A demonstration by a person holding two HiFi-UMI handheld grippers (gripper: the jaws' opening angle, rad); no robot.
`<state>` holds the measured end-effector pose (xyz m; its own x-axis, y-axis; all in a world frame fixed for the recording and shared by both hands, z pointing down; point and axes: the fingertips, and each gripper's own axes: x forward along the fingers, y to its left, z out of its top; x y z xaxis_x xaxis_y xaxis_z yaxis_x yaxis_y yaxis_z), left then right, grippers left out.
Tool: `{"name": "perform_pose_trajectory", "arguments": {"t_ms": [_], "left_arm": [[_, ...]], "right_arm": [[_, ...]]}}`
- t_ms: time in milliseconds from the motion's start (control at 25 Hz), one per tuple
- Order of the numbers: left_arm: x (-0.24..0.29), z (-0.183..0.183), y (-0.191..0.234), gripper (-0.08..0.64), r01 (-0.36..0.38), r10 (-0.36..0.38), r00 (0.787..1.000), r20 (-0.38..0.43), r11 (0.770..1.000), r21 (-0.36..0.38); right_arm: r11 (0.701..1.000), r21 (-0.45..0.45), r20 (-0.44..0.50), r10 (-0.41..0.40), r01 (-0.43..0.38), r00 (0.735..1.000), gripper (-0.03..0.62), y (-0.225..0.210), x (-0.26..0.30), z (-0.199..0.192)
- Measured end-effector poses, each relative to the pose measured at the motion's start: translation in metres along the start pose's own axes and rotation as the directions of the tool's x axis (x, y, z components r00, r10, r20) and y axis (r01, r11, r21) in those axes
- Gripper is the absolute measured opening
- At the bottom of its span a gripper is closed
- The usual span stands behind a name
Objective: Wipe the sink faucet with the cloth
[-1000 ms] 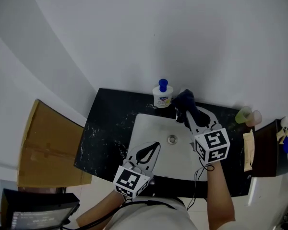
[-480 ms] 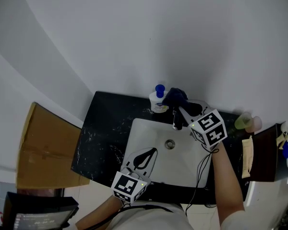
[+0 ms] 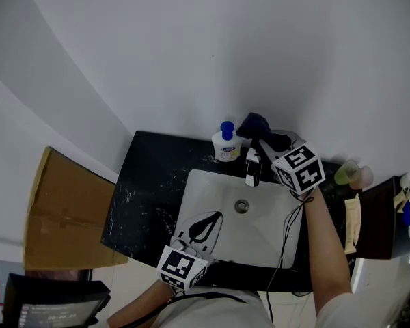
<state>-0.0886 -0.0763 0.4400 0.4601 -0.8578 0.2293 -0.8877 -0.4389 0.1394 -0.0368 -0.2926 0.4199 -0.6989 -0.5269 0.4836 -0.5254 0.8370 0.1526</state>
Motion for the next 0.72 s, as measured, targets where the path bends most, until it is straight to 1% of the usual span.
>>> {"name": "perform_pose_trajectory", "arguments": {"t_ms": [200, 320, 480, 640, 720], "left_arm": [[0.004, 0.001, -0.008, 0.002, 0.029, -0.029, 1.0, -0.007, 1.0, -0.006], [0.006, 0.002, -0.011, 0.002, 0.04, -0.04, 0.999, 0.003, 0.999, 0.006], [0.009, 0.007, -0.014, 0.002, 0.056, -0.056, 0.998, 0.009, 0.998, 0.007], [0.011, 0.01, -0.01, 0.002, 0.053, -0.054, 0.998, 0.012, 0.999, 0.008], [0.009, 0.01, -0.01, 0.002, 0.054, -0.054, 0.998, 0.011, 0.999, 0.005]], "right_arm": [[0.994, -0.031, 0.024, 0.11, -0.109, 0.994, 0.059, 0.045, -0.022, -0.004], [0.989, -0.035, 0.015, 0.141, -0.141, 0.99, 0.06, 0.058, -0.028, -0.006], [0.992, -0.013, 0.013, 0.127, -0.127, 0.992, 0.06, 0.046, -0.021, -0.006], [0.997, 0.056, 0.036, 0.056, -0.058, 0.998, 0.06, 0.007, -0.003, -0.002], [0.997, 0.071, 0.027, 0.017, -0.019, 0.999, 0.06, -0.011, 0.005, -0.002]]}}
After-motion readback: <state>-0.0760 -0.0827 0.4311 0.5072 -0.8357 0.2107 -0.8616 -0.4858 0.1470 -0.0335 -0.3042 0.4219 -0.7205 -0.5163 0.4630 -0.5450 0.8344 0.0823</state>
